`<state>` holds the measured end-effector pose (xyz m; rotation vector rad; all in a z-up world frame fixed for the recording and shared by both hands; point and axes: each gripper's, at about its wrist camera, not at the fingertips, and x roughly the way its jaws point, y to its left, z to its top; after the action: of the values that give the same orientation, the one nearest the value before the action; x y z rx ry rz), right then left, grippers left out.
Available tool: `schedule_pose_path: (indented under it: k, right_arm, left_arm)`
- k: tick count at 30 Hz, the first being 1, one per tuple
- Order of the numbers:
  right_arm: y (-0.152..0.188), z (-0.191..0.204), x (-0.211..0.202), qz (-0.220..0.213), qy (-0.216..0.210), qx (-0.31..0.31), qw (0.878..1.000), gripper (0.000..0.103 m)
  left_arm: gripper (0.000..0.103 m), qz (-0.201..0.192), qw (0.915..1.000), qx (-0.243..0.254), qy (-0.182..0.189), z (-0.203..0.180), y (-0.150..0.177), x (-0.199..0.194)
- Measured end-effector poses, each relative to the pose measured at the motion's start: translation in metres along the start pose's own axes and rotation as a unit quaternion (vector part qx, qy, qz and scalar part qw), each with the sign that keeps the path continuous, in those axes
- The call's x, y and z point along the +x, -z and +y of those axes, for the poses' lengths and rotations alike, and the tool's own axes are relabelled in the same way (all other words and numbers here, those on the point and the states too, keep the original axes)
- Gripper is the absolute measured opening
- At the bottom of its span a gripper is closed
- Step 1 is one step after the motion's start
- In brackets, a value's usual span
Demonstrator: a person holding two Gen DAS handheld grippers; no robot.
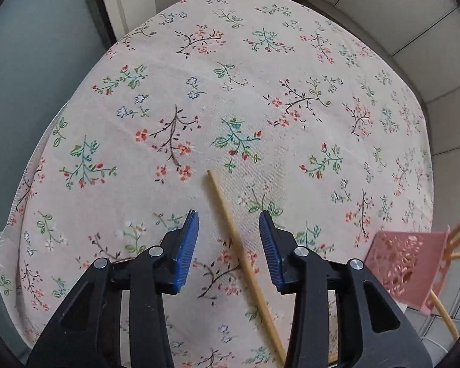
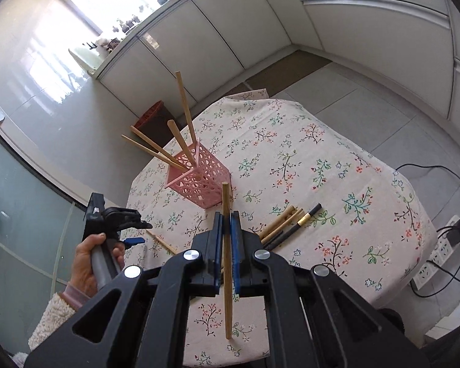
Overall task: Organize utensils
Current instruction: 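Carry both held chopsticks upright over the pink holder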
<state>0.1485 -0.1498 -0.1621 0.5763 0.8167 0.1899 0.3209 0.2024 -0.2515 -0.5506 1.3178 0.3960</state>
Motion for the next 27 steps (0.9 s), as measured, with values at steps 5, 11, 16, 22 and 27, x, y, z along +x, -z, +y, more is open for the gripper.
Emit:
schedule_pose_path:
  k: [5, 11, 16, 22, 27]
  right_arm:
    - [-0.005, 0.01, 0.0, -0.01, -0.009, -0.033, 0.999, 0.005]
    - [-0.007, 0.016, -0.007, -0.011, -0.032, -0.038, 0.999, 0.005]
    - [-0.005, 0.029, -0.022, -0.017, -0.05, -0.054, 0.997, 0.005]
    - [-0.006, 0.048, -0.045, -0.035, -0.062, -0.075, 0.995, 0.005]
    - [-0.014, 0.065, -0.066, -0.052, -0.064, -0.093, 0.992, 0.005]
  left_arm:
    - [0.006, -0.038, 0.9965, 0.053, -0.053, -0.021, -0.001, 0.008]
    - [0.004, -0.042, 0.9922, 0.033, 0.112, 0.018, 0.001, -0.039]
    - [0.004, -0.113, 0.9718, 0.106, 0.177, 0.034, 0.04, -0.122]
    - [0.004, -0.195, 0.9494, 0.171, 0.177, 0.02, 0.096, -0.181]
    - [0.004, -0.246, 0.934, 0.186, 0.181, 0.02, 0.116, -0.213]
